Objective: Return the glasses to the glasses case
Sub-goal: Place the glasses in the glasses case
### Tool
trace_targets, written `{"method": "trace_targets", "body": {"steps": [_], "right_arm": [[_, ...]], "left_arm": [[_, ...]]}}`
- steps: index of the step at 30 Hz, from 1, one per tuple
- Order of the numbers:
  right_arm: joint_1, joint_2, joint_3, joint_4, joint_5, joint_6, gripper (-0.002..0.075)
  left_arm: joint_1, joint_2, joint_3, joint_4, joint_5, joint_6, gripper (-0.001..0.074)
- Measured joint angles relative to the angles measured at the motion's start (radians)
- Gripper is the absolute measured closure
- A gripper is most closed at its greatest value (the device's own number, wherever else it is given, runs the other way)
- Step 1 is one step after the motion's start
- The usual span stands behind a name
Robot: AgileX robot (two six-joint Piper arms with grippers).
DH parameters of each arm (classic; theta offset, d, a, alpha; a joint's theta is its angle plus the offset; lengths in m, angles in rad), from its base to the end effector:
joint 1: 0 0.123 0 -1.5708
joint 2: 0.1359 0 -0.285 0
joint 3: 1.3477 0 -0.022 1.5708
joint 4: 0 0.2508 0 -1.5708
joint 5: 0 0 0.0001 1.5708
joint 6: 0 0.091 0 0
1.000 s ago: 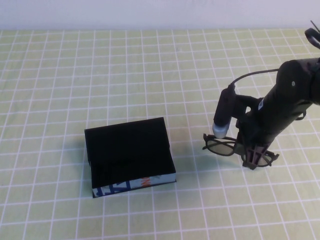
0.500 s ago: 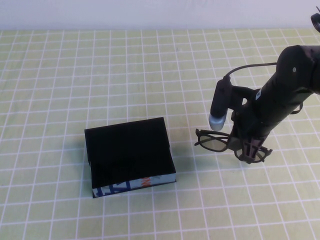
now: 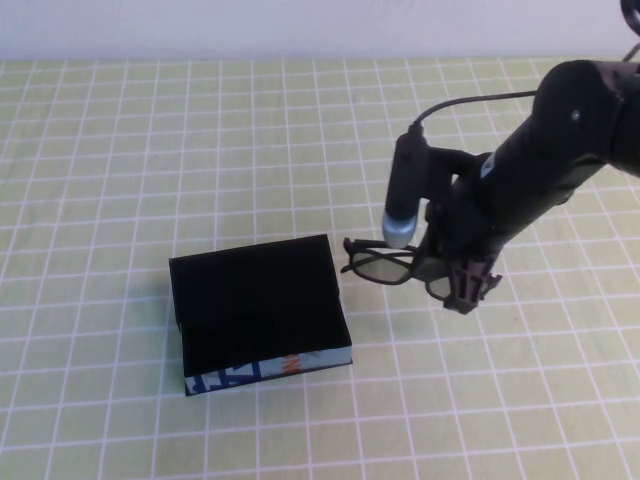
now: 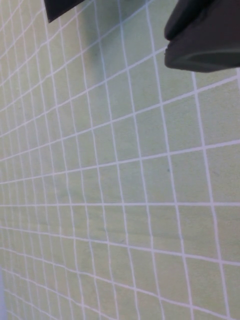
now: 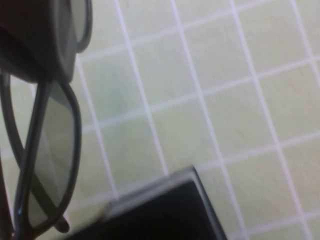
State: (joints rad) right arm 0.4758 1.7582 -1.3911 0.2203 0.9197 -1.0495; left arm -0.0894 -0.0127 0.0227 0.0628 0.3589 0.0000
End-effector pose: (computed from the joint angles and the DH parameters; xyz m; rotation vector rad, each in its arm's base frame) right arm 0.3226 0.1840 0.2619 -1.7832 2.0655 0.1181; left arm 0.0529 -0.0027 0.1740 0.1218 1.8478 -0.0009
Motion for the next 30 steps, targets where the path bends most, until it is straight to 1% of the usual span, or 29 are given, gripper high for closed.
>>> {"method": "trace_targets", "body": {"steps": [6, 12, 20, 30], "right_arm": [[0.134, 0.029, -0.079, 0.009, 0.008, -0.027, 0.0726], [0.225, 0.130, -0.196, 0.020, 0.023, -0.054, 0.0726], [0.244, 0.247, -0.328, 0.115, 0.056, -0.155, 0.0726], [0.244, 0.282, -0.348, 0.137, 0.073, -0.183, 0.0726]], "left_arm": [[0.000, 0.000, 0.000, 0.032, -0.033, -0.016, 0.0738], [0.000, 0.000, 0.000, 0.020, -0.102, -0.044, 0.0738], [0.000, 0.000, 0.000, 0.019, -0.113, -0.048, 0.0738], [0.000, 0.000, 0.000, 0.019, -0.117, -0.048, 0.0738]]}}
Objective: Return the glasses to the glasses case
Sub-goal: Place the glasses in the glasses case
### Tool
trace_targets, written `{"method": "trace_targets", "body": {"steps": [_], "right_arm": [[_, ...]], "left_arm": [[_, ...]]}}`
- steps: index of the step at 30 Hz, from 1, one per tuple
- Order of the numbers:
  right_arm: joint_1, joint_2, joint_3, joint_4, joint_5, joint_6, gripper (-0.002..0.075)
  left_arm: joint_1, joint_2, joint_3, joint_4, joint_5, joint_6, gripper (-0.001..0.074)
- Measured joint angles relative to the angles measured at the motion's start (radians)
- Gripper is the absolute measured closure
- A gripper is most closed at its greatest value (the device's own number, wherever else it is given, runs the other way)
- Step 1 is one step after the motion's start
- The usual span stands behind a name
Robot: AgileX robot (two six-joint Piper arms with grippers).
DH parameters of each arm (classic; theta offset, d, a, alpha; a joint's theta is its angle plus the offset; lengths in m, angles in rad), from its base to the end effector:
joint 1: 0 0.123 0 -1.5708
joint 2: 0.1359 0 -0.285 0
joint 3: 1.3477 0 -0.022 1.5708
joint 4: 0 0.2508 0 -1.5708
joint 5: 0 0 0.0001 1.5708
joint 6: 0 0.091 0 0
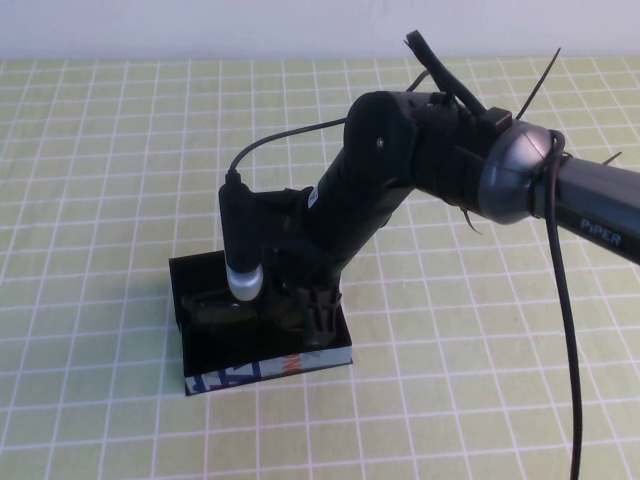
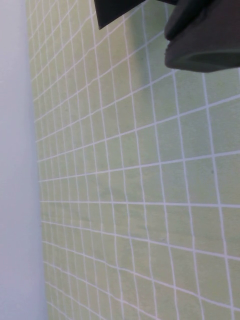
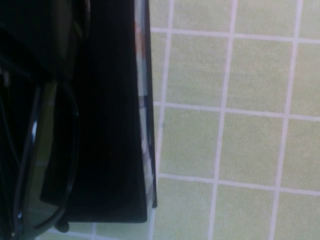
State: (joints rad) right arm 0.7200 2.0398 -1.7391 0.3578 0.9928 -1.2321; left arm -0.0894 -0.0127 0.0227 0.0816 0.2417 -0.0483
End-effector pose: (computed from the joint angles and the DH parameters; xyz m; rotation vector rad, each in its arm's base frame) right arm 0.3171 0.3136 0.2455 -2.1172 1.6620 0.3154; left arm 0.0552 -0.0032 0.1844 0.0900 1.7322 -0.0261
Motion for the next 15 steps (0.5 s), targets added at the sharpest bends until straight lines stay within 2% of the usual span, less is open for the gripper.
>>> {"method": "trace_targets", "body": {"steps": [15], "right_arm": [[0.000, 0.000, 0.000, -0.014, -0.004, 0.020, 0.0727]], "left_arm": [[0.000, 0.000, 0.000, 0.000, -0.040, 0.000, 0.0738]]}}
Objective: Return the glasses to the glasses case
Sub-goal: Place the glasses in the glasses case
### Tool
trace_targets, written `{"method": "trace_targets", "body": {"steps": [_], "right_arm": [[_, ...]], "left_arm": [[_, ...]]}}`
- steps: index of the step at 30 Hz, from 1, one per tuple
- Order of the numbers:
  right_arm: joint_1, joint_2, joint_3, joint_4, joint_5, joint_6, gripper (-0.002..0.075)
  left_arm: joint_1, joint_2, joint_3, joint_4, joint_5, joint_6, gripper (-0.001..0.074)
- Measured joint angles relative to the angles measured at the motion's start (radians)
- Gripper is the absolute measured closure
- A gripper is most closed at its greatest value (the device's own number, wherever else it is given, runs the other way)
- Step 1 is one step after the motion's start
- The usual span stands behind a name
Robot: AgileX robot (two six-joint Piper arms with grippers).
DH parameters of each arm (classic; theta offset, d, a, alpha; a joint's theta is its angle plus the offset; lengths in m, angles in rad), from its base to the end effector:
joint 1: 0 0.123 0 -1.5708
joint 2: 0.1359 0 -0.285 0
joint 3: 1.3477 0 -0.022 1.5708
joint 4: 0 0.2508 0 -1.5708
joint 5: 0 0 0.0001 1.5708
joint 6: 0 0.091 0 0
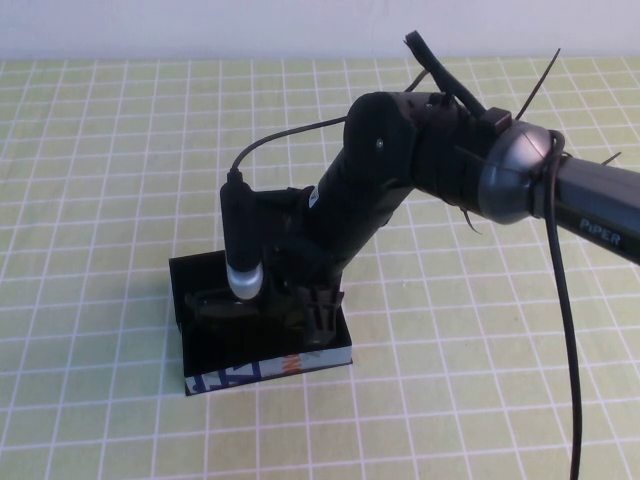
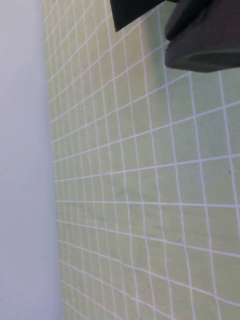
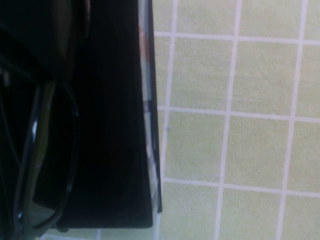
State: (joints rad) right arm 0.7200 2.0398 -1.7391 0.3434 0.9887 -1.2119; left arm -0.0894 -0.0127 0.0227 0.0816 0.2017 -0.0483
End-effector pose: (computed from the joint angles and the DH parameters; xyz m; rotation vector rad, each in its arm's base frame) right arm 0.3180 0.3130 0.2452 -2.1068 1.6797 0.3020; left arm 0.0557 -0.0035 0.1880 0.0903 1.6923 -0.0294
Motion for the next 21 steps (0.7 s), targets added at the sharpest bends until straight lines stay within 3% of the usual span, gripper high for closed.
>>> {"method": "trace_targets", "body": {"steps": [14, 21], "right_arm": [[0.000, 0.050, -0.002, -0.004, -0.024, 0.000, 0.0716], [0.000, 0.050, -0.006, -0.004, -0.028, 0.017, 0.0582]], "left_arm": [[0.000, 0.000, 0.000, -0.003, -0.017, 0.000, 0.0738], [0.000, 0.000, 0.000, -0.029, -0.062, -0.048, 0.0738]]}}
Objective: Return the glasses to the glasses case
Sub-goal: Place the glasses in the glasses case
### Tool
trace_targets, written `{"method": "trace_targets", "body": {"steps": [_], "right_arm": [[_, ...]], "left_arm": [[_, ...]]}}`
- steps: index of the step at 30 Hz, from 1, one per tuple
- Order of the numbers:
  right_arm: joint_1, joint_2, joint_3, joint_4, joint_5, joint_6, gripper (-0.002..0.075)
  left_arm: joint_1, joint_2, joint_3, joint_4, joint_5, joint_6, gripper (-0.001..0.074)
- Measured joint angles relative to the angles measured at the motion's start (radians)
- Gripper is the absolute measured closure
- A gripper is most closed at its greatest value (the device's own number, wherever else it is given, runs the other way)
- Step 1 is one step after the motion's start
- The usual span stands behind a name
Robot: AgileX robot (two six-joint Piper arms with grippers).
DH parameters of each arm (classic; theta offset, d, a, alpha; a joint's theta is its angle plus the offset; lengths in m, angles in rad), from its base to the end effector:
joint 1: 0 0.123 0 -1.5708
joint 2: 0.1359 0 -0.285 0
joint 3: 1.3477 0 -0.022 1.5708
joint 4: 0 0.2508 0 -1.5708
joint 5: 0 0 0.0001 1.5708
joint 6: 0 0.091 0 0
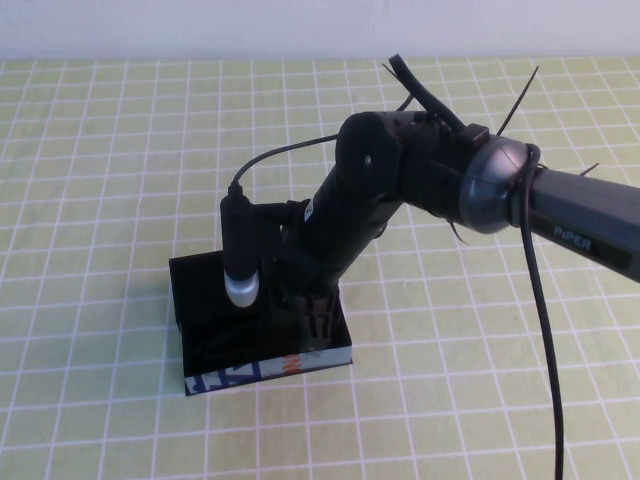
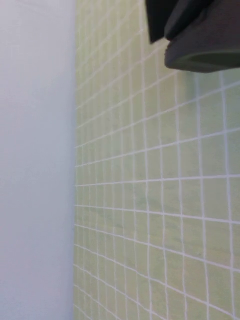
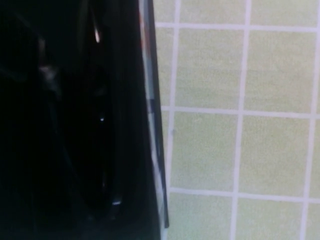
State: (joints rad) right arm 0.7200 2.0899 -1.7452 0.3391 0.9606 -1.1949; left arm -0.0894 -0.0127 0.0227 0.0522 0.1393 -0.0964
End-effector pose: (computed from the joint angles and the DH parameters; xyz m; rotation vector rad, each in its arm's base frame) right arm 0.3251 0.3181 0.2251 -2.0994 1.7197 0.3016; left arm 0.0562 -0.0044 0.1936 0.0309 1.6333 -0.0970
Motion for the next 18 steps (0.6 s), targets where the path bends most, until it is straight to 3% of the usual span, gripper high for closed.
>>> {"method": "trace_targets", "body": {"steps": [9, 18], "right_arm": [[-0.002, -0.011, -0.037, -0.004, -0.024, 0.068, 0.0545], [-0.004, -0.025, -0.024, 0.034, 0.069, 0.085, 0.0592]], "left_arm": [[0.000, 0.000, 0.000, -0.023, -0.252, -0.164, 0.0738], [0.000, 0.000, 0.000, -0.023, -0.265, -0.179, 0.0738]]}}
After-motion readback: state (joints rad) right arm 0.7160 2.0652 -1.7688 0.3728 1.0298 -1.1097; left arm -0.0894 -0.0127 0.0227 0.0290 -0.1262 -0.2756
